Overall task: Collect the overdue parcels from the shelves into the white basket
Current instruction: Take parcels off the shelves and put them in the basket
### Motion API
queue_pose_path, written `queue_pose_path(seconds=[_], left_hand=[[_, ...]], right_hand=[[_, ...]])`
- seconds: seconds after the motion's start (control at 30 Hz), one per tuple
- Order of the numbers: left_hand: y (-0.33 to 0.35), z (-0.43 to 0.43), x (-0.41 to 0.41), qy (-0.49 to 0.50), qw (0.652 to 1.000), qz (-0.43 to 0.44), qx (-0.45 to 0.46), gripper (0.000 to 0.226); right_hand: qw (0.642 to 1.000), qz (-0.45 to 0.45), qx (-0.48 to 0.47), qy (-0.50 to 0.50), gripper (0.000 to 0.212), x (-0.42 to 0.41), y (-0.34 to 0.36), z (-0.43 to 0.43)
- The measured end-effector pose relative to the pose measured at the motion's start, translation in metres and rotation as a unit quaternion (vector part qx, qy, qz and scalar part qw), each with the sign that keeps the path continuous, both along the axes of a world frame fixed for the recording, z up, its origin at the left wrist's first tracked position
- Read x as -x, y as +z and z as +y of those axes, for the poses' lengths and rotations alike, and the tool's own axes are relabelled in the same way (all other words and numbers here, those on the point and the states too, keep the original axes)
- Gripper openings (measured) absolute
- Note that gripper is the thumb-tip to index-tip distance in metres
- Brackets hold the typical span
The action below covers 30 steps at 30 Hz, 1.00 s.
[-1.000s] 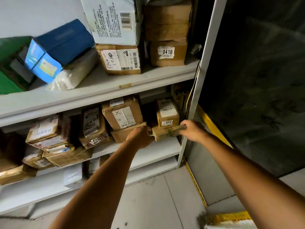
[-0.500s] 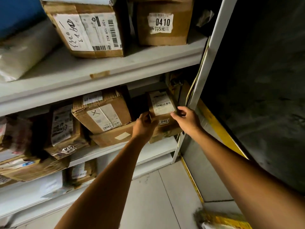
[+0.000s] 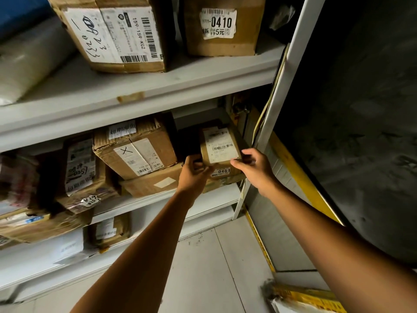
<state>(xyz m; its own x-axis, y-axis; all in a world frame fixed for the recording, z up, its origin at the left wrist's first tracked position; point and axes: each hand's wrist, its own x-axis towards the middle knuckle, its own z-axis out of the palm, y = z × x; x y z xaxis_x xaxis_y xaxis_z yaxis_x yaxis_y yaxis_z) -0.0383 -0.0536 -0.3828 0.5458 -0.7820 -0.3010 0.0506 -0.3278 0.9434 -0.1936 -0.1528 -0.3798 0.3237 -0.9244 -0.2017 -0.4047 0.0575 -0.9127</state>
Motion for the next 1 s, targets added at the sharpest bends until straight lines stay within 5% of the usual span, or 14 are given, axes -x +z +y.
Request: queue_pose_path(seconds=[0.17,0.33,1.0], left_hand=[[0.002,0.024,0.002,0.002,1.000,0.019,0.005,0.039],[0.009,0.022,-0.006,-0.026,0.998,0.057,-0.004,0.063],[0.042,0.064,0.024,-0.018,0.999,0.045,-0.012,0.068]], right_hand=[[1.000,-0.010,-0.014,-0.007,0.029,0.007,-0.001,0.022],[0.999,-0.017,-0.039,-0.016,0.048,0.005,-0.002,0.025],[0.999,-0.030,-0.036,0.002,0.047,0.041,0.034,0.065]])
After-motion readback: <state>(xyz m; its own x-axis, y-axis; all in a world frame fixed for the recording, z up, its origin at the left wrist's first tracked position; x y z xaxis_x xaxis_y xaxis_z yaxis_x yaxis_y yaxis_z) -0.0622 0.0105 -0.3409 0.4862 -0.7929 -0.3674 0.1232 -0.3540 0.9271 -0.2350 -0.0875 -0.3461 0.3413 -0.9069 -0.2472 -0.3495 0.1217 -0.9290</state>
